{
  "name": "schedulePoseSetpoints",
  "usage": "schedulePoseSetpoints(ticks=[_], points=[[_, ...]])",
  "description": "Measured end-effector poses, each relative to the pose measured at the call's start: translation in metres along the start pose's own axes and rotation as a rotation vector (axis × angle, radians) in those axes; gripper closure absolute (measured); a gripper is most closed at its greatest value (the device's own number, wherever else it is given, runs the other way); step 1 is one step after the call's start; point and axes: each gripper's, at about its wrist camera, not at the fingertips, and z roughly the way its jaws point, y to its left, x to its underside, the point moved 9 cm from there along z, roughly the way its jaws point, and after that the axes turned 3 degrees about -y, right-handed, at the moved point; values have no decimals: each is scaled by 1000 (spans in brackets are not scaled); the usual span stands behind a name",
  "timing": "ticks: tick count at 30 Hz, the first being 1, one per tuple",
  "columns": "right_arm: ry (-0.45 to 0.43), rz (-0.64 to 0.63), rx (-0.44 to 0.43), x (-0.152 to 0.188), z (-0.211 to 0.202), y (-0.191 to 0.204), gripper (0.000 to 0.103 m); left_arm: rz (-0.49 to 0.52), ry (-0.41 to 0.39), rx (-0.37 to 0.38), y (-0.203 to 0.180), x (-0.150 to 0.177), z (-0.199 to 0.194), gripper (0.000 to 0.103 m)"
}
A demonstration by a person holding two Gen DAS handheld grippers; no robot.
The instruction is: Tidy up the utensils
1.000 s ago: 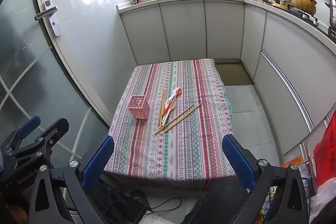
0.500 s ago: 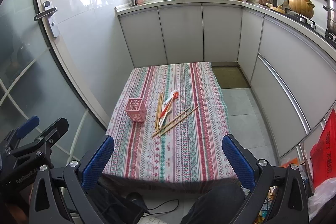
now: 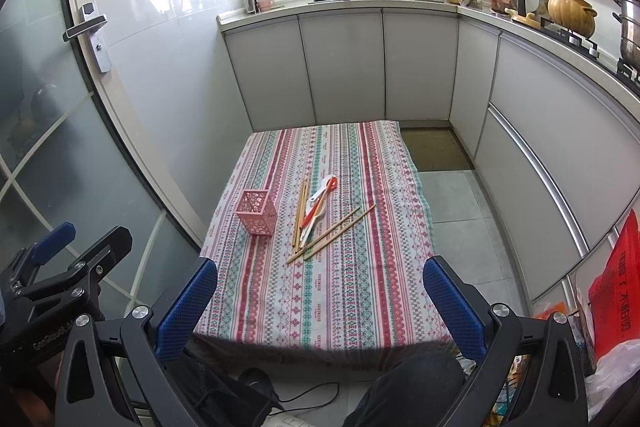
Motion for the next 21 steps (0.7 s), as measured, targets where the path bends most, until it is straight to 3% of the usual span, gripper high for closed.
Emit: schedulePoseSetpoints(ticks=[21], points=[[-3,3,8,-1,-1,1,0,1,4,7,-4,-1,2,0]])
